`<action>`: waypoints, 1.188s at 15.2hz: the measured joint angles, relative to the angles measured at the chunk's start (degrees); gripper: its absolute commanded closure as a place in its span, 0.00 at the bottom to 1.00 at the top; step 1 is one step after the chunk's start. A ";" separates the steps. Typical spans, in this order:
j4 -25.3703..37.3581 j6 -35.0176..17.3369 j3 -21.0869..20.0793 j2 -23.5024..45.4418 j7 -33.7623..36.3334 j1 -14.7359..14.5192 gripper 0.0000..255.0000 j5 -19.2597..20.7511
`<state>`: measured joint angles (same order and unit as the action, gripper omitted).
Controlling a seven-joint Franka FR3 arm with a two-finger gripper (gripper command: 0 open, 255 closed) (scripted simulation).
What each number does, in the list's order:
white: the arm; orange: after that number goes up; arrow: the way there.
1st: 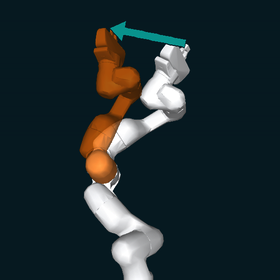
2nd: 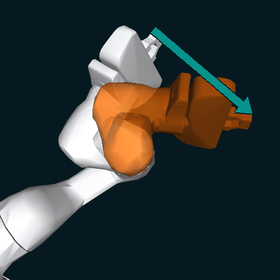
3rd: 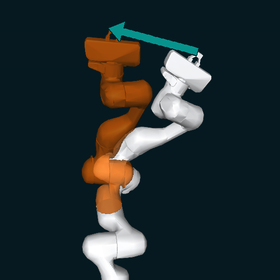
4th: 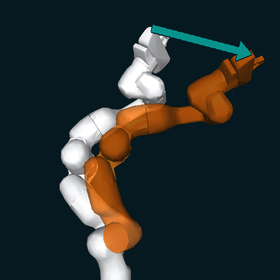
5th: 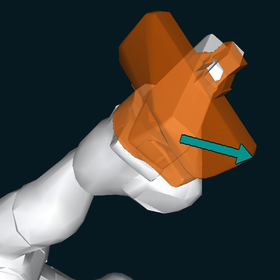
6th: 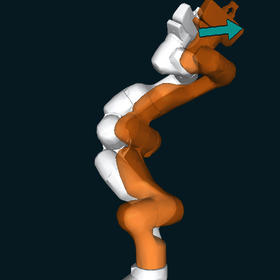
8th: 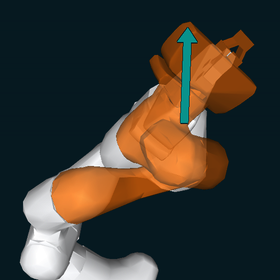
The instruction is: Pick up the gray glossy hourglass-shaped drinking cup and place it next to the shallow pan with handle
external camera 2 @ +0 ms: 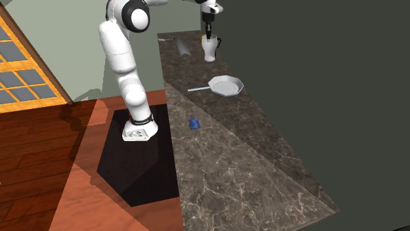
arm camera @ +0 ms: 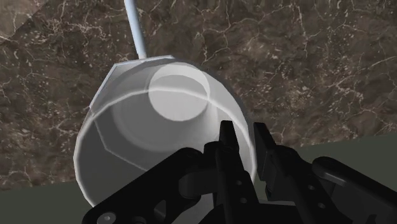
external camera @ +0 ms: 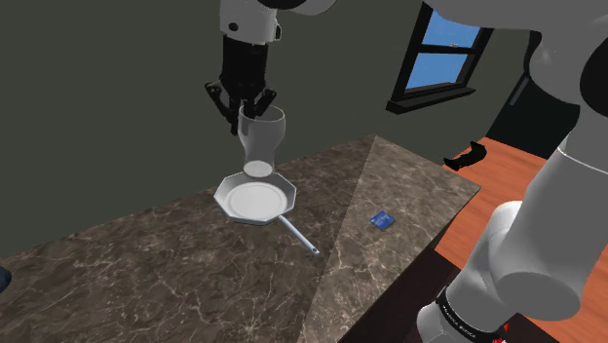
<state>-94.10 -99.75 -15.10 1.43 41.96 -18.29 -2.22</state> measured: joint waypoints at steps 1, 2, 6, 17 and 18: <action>1.80 0.27 -0.64 1.56 1.39 -0.70 1.00 0.55; 3.80 0.69 -1.44 3.15 3.17 -1.67 1.00 1.16; 12.37 2.51 -3.42 10.10 8.41 -5.06 1.00 3.92; 23.35 3.31 -4.92 20.73 15.00 -10.94 1.00 8.21; 22.10 2.34 -4.91 20.45 15.00 -10.80 1.00 8.13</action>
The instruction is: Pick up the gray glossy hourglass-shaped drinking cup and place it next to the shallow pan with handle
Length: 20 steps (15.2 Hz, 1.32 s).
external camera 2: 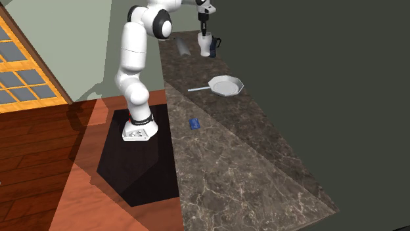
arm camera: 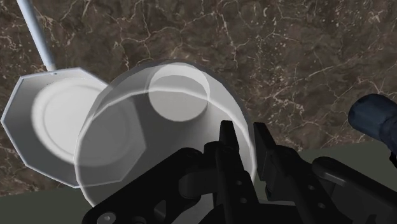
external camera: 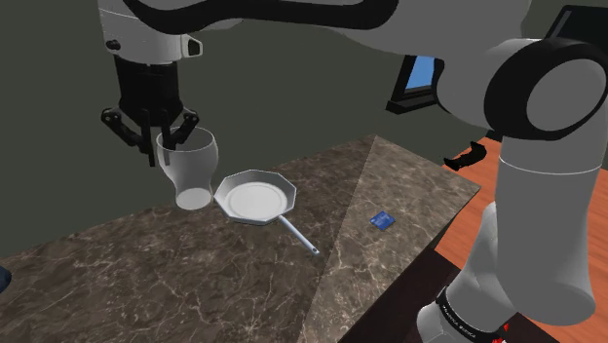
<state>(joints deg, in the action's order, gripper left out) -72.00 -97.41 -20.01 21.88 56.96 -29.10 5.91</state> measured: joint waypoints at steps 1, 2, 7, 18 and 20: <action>-1.12 -0.88 -0.01 -0.25 0.03 0.10 1.00 -0.07; -1.79 -1.60 0.05 -0.20 -0.14 0.26 1.00 -0.09; -6.61 -5.90 0.12 -0.72 -0.14 0.68 1.00 -0.23; -14.87 -14.19 0.32 -0.64 0.05 1.15 1.00 -0.06; -15.91 -15.56 0.40 -0.30 0.09 1.18 1.00 0.06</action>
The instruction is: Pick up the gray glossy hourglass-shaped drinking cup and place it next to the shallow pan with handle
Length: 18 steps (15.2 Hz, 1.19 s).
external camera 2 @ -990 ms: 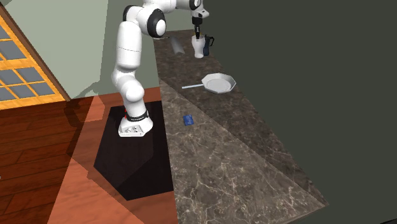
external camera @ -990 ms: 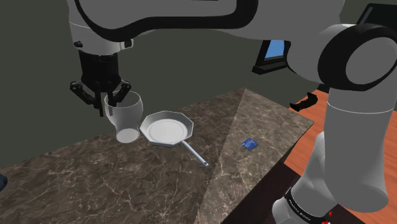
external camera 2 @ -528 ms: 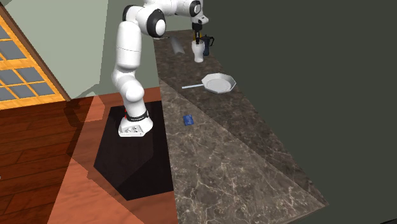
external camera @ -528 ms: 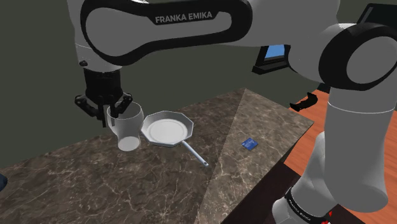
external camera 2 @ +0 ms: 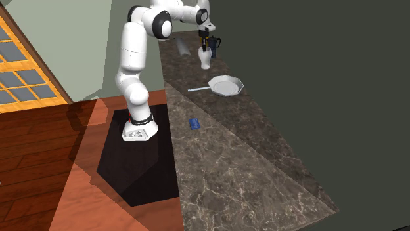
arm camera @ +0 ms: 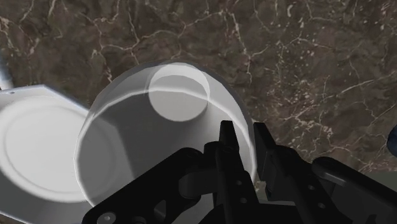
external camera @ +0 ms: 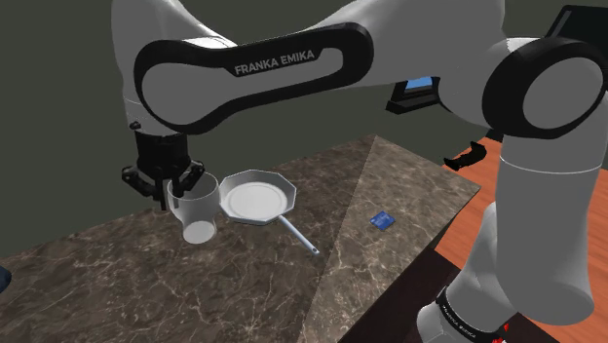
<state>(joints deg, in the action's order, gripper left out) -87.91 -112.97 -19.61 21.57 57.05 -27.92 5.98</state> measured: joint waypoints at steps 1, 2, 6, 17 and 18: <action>-0.55 -0.65 0.03 0.10 0.03 0.01 1.00 0.05; -1.04 -1.34 0.06 0.31 0.08 0.00 1.00 0.14; -3.37 -4.25 0.21 0.93 0.23 0.03 1.00 0.42; -6.99 -9.58 0.59 2.72 0.68 -0.09 1.00 1.20; -7.00 -9.60 0.60 2.73 0.69 -0.09 1.00 1.21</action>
